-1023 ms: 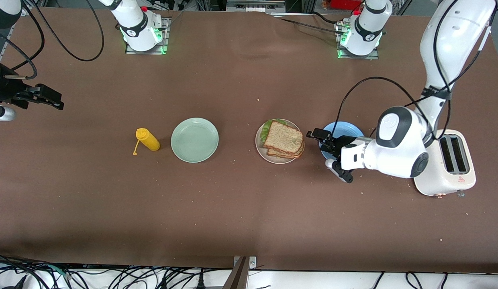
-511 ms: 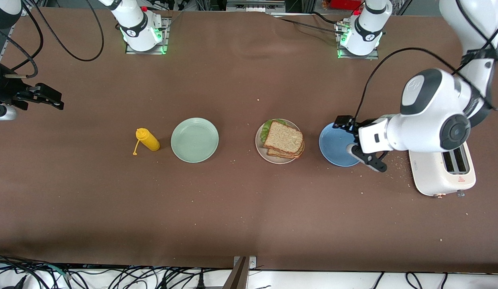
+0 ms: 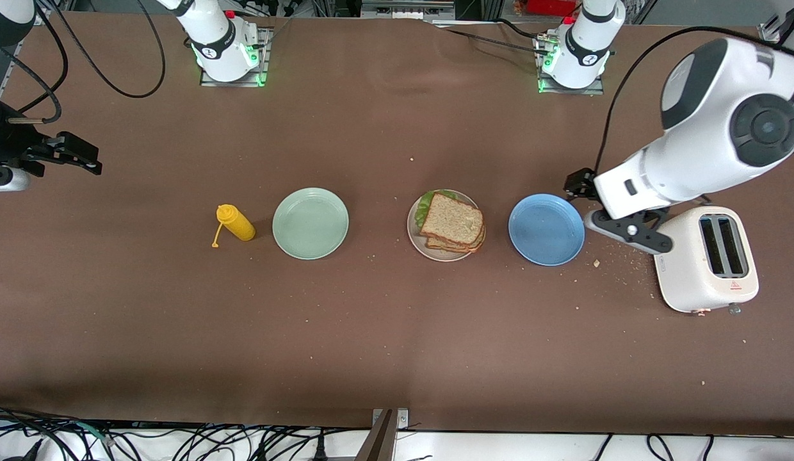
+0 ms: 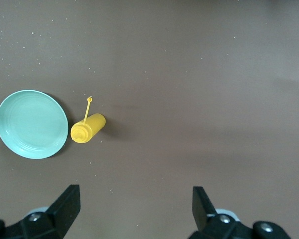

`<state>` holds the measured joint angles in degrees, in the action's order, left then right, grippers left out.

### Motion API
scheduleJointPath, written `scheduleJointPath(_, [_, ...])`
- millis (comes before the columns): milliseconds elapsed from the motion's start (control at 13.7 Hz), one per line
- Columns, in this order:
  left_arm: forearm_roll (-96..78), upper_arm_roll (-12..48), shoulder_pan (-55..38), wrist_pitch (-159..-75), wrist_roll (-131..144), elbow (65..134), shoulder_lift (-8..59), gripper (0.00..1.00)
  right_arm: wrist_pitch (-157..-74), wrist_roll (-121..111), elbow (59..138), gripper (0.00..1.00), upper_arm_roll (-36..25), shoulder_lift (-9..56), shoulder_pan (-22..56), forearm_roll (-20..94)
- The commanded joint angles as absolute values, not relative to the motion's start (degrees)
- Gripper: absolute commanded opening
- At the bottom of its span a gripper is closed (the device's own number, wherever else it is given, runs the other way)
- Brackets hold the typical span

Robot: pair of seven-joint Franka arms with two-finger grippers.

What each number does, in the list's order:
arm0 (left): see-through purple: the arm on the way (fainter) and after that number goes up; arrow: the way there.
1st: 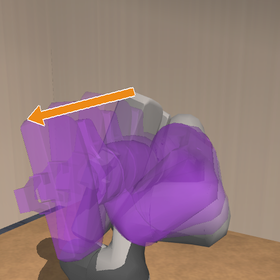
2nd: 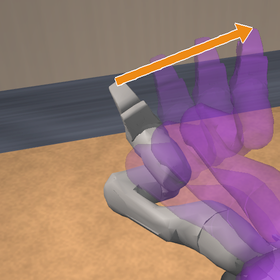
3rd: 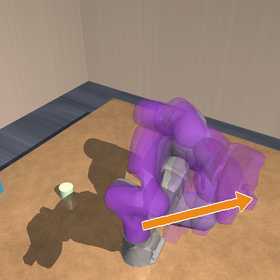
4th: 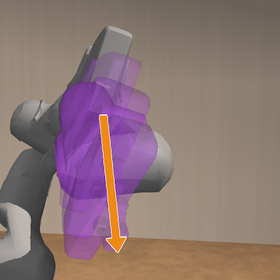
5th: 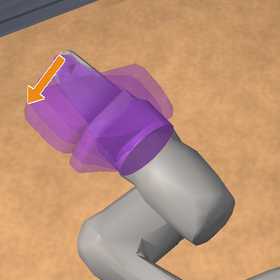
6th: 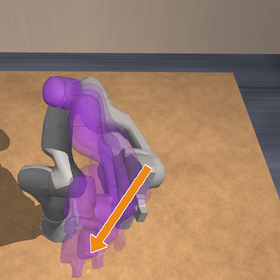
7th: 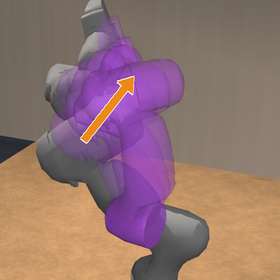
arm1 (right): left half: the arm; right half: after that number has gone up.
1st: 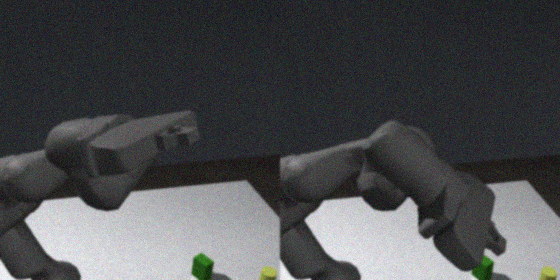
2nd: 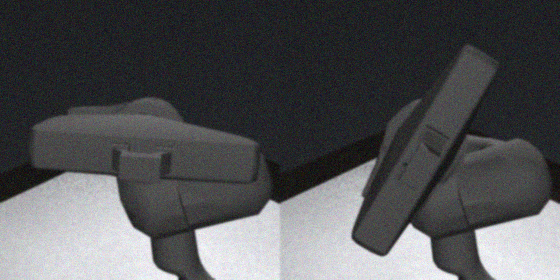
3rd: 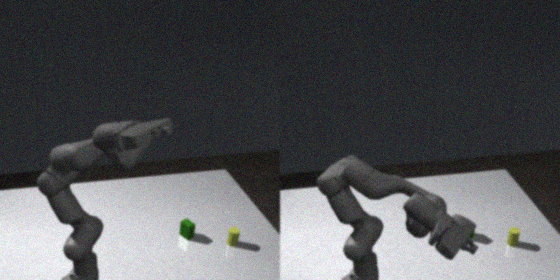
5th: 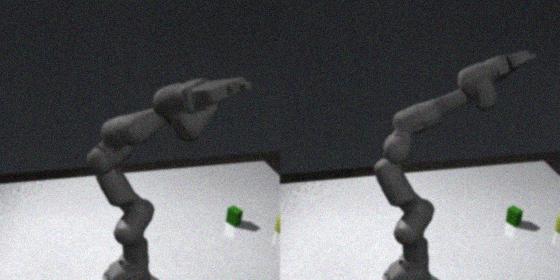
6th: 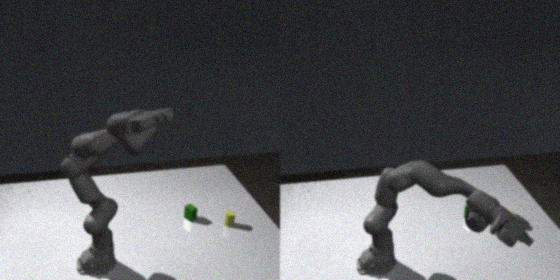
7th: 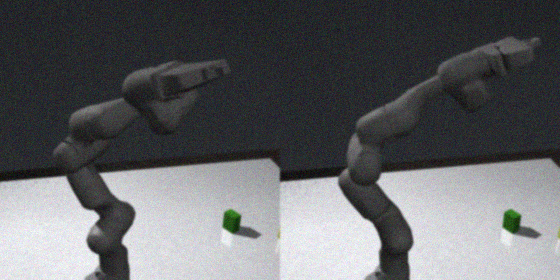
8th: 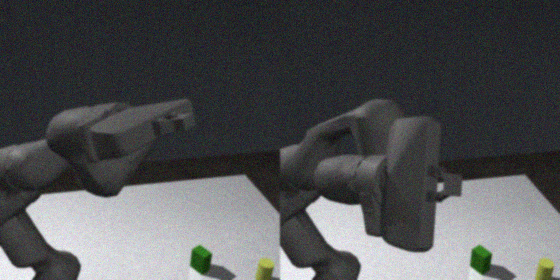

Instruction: Make sandwich in beige plate with both arms

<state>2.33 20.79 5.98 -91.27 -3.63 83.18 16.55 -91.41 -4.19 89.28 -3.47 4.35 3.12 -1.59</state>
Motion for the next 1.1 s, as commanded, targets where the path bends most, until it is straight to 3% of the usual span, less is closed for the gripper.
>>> scheduleJointPath(0, [3.86, 16.45, 4.57, -91.14, -2.90, 85.51, 11.01, 1.00, -91.67, -4.92, 89.56, 1.00, -3.34, 3.96, 2.99, -1.23])
scheduleJointPath(584, [-0.70, 11.44, 2.29, -91.23, 13.87, 92.71, -0.78, 1.00, -91.58, -4.31, 89.56, 1.00, -3.52, 3.78, 2.99, -1.23])
scheduleJointPath(1023, [-0.18, 9.67, 1.06, -91.14, 12.84, 92.90, -2.19, 1.00, -91.32, -1.49, 89.56, 1.00, -3.52, 3.78, 2.99, -0.97])
